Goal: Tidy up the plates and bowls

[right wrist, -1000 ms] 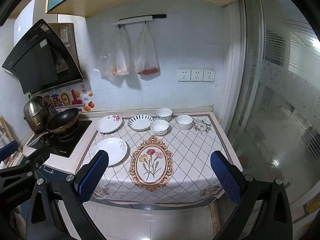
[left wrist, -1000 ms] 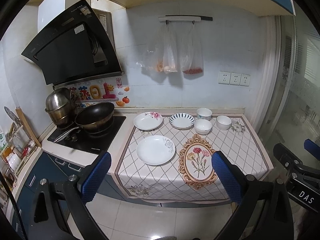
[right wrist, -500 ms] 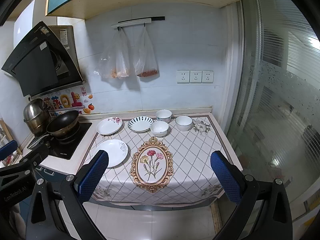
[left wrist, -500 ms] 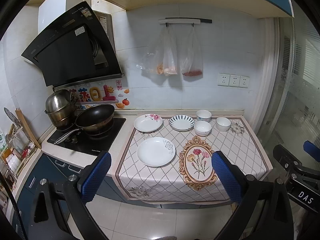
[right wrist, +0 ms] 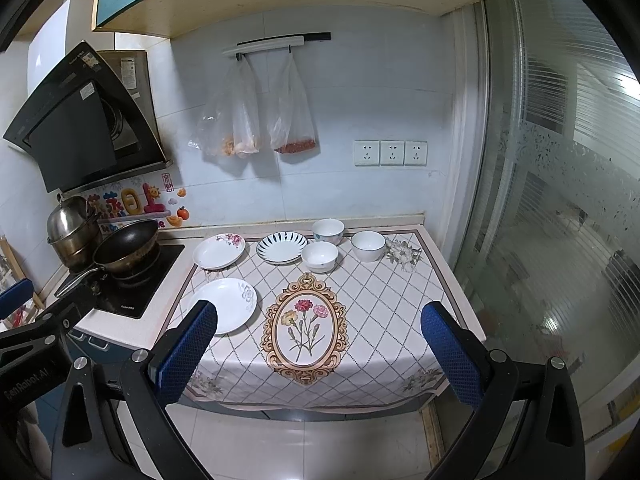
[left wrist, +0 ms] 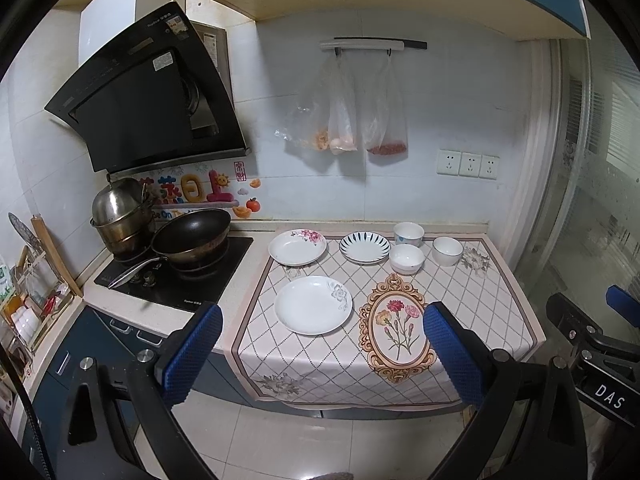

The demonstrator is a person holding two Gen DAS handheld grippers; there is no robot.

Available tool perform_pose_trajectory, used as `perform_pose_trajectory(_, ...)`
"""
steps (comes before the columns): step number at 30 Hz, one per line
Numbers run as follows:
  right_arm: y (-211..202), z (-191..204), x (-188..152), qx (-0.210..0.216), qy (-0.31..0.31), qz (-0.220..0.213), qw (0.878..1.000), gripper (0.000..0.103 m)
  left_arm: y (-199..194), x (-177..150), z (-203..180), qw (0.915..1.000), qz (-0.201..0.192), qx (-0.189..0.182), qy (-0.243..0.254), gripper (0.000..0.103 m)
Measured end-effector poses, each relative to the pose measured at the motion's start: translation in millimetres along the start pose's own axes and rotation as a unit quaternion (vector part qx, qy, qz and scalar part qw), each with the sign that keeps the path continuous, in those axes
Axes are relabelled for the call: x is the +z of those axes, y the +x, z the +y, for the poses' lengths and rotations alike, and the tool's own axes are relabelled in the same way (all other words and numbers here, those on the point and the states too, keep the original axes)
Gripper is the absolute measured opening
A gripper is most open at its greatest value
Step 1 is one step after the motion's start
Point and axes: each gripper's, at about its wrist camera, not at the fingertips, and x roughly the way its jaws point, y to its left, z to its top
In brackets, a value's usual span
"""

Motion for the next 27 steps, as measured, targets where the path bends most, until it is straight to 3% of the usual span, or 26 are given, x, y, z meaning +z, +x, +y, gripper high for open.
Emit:
perform_pose_trajectory(14,10,12,5,-0.005,0.007,0.008,1.0,0.103,9,4,7,1.0,0.004,-0.006,0.005,0.103)
perform_pose_trajectory(20,22,27,11,-0.011,0.014,0.008,1.0,0.103,26,13,27,0.9999,-0.001,-0.013,0.0,0.103)
perform_pose_trajectory(27,55,44,17,-0.003,0.021,0.016,1.0,0.103,66,21,50,0.9998,0.011,0.003,-0.014,0.103)
